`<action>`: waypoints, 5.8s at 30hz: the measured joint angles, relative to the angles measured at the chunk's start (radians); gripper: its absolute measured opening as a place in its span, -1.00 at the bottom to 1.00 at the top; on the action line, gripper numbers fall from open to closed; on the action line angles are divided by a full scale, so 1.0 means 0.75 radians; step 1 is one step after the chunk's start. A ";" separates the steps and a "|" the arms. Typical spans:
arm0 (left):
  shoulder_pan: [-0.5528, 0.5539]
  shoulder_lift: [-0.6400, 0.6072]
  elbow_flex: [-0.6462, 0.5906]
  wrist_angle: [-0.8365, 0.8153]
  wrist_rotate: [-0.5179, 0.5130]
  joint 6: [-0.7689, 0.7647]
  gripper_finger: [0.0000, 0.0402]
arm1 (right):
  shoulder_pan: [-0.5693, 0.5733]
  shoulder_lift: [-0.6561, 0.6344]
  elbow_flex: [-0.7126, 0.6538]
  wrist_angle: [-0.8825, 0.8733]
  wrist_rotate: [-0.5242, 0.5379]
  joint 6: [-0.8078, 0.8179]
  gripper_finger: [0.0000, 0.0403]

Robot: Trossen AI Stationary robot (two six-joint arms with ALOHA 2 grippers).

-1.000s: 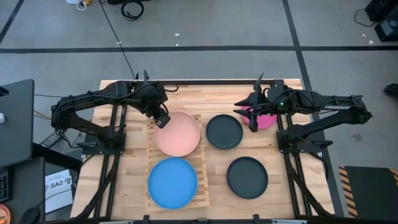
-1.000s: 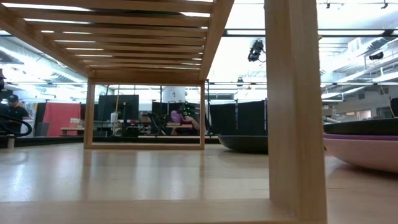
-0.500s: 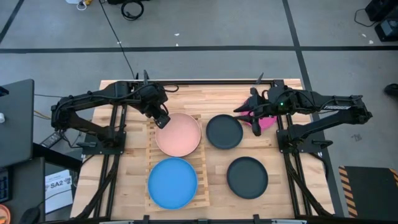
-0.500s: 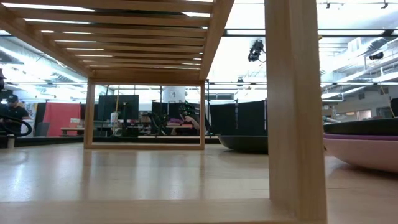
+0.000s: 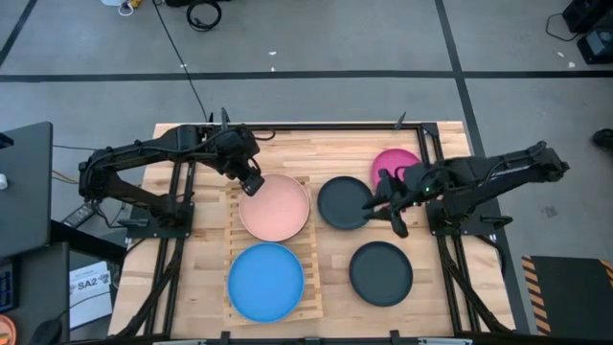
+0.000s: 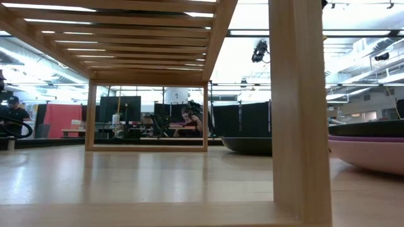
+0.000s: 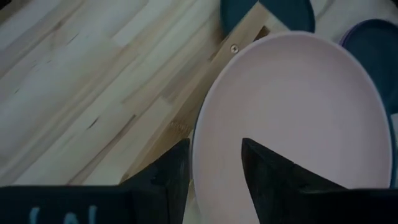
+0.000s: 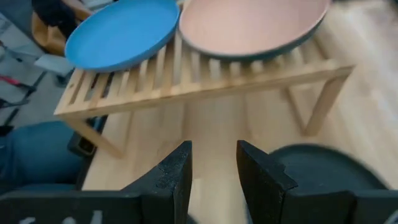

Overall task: Place and stack plates onto a shelf
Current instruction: Stack the bottom black plate on top of the blue plate on the shelf

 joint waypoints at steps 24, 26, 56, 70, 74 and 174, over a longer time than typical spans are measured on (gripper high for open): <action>-0.319 -0.397 -0.044 0.007 -0.389 -0.047 -0.25 | 0.455 0.120 -0.140 0.091 0.337 0.474 -0.37; -0.414 -0.447 -0.113 0.028 -0.453 -0.093 -0.25 | 0.474 0.139 -0.140 0.062 0.354 0.483 -0.37; -0.857 -0.592 -0.725 0.972 -0.554 0.174 -0.25 | 0.466 0.401 -0.255 -0.251 0.379 0.529 -0.36; -0.857 -0.592 -0.725 0.982 -0.553 0.174 -0.25 | 0.398 0.517 -0.271 -0.234 0.376 0.519 -0.37; -0.857 -0.592 -0.725 0.983 -0.553 0.173 -0.25 | 0.387 0.556 -0.271 -0.235 0.340 0.518 -0.37; -0.857 -0.592 -0.725 0.983 -0.553 0.175 -0.25 | 0.377 0.608 -0.025 -0.452 0.142 0.519 -0.76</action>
